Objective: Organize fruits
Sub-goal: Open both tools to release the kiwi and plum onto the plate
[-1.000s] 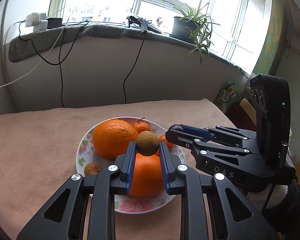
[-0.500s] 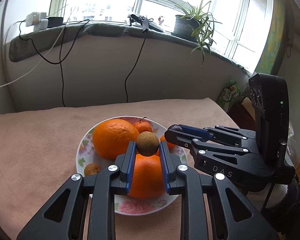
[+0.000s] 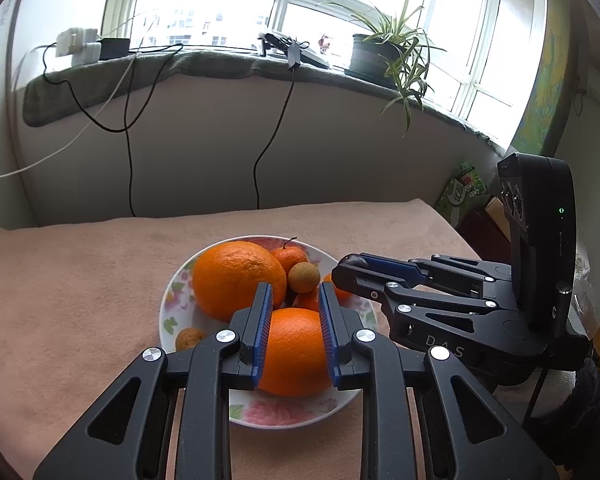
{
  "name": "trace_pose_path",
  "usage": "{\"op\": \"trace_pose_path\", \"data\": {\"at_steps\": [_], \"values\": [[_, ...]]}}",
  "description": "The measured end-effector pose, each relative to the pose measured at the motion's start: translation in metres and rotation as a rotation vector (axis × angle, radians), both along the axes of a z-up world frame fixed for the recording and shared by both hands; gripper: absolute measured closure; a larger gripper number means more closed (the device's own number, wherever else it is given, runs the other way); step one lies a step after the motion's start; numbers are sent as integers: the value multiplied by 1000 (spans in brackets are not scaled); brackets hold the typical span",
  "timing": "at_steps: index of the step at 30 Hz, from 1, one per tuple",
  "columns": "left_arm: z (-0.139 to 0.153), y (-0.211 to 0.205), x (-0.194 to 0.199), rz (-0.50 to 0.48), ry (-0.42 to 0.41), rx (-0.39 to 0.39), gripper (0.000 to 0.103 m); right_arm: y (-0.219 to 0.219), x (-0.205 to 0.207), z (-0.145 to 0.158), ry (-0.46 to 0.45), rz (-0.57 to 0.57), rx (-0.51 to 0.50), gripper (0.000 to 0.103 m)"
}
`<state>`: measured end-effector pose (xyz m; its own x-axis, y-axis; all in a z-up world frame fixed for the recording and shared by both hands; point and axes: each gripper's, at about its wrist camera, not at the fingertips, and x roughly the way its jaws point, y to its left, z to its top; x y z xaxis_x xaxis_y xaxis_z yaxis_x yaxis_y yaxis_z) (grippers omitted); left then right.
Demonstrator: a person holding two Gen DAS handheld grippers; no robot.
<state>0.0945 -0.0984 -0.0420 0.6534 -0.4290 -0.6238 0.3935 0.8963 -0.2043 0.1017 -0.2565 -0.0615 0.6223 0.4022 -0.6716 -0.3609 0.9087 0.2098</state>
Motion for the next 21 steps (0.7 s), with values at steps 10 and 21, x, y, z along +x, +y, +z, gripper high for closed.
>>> {"op": "trace_pose_path", "data": {"at_steps": [10, 21], "values": [[3, 2, -2, 8, -5, 4, 71, 0, -4, 5, -22, -5, 4, 48], [4, 2, -3, 21, -17, 14, 41, -3, -7, 1, -15, -14, 1, 34]]}}
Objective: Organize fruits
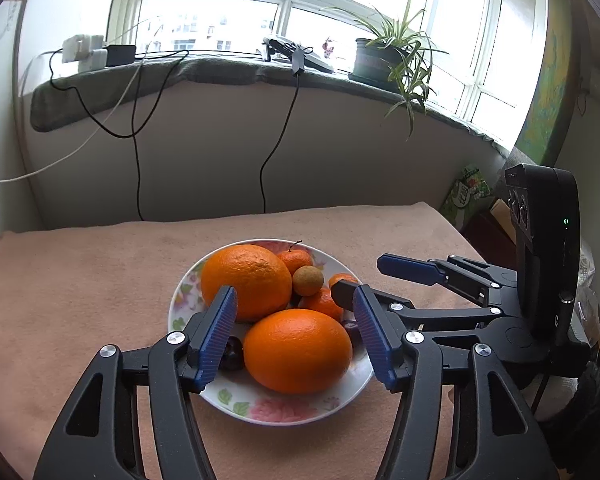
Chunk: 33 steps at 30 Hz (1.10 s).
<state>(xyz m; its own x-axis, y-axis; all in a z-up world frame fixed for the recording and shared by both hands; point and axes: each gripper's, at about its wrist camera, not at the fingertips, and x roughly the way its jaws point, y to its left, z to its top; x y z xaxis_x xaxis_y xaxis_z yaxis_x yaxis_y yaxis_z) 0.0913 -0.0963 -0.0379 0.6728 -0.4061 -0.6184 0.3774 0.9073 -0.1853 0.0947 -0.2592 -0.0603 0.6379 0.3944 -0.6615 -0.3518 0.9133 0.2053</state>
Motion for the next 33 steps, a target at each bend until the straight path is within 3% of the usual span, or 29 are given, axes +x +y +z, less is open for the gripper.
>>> {"op": "trace_pose_path", "data": {"at_steps": [6, 14, 33], "values": [[1, 3, -1, 23, -1, 1, 32, -5, -3, 0, 5, -25, 8, 21], [-1, 9, -2, 62, 11, 5, 24, -10, -10, 0, 7, -49, 19, 12], [1, 24, -22, 133, 4, 39, 22, -12, -34, 11, -18, -83, 48, 9]]}}
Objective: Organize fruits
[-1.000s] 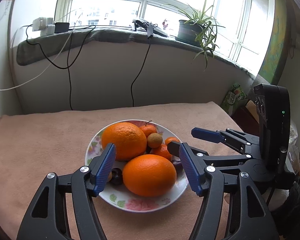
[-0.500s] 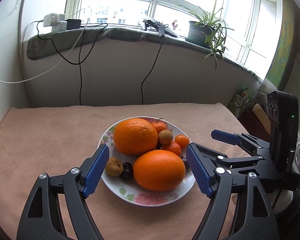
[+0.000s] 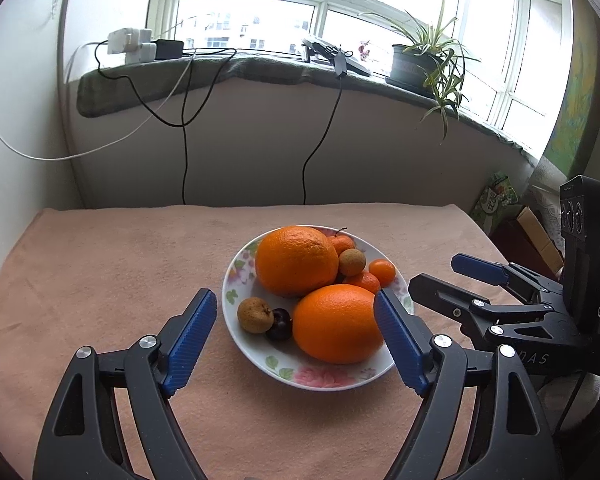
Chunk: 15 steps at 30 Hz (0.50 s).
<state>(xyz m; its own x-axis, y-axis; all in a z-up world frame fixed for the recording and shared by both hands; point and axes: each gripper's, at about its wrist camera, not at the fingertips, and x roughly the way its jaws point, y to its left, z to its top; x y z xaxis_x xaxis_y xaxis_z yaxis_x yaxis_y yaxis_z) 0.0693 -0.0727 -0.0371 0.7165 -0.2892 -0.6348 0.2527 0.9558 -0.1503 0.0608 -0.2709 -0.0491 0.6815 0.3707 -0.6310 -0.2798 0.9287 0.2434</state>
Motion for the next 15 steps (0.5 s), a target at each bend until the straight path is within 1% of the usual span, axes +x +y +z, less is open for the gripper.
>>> {"op": "trace_pose_path", "data": {"at_steps": [8, 10, 12, 15], "values": [[5, 3, -12, 37, -16, 12, 21, -1, -16, 12, -38, -18, -6, 7], [5, 4, -14, 49, -19, 24, 21, -1, -21, 14, -51, -22, -15, 5], [6, 3, -18, 58, -24, 34, 21, 0, -27, 16, -64, -28, -23, 2], [7, 4, -23, 70, -27, 34, 21, -1, -34, 19, -78, -35, -28, 1]]}}
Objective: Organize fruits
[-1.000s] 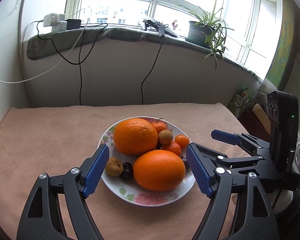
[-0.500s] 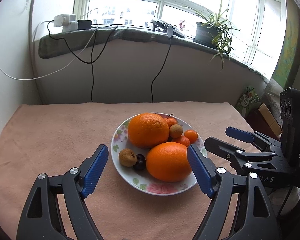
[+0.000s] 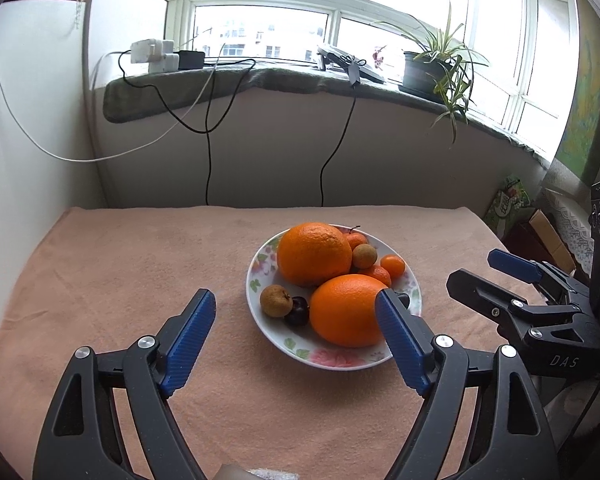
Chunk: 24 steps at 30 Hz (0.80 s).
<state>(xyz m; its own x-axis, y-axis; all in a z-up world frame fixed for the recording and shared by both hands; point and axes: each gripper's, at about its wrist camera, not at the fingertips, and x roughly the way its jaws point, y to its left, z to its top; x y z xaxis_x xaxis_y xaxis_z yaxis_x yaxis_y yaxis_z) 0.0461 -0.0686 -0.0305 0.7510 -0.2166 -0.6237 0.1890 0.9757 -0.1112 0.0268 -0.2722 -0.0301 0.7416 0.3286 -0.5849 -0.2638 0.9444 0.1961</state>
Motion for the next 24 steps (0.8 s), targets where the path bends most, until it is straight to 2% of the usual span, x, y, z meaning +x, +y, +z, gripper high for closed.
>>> {"op": "trace_pose_path", "data": {"at_steps": [24], "values": [[5, -2, -22, 30, -31, 21, 21, -8, -13, 1, 8, -33, 20, 0]]}}
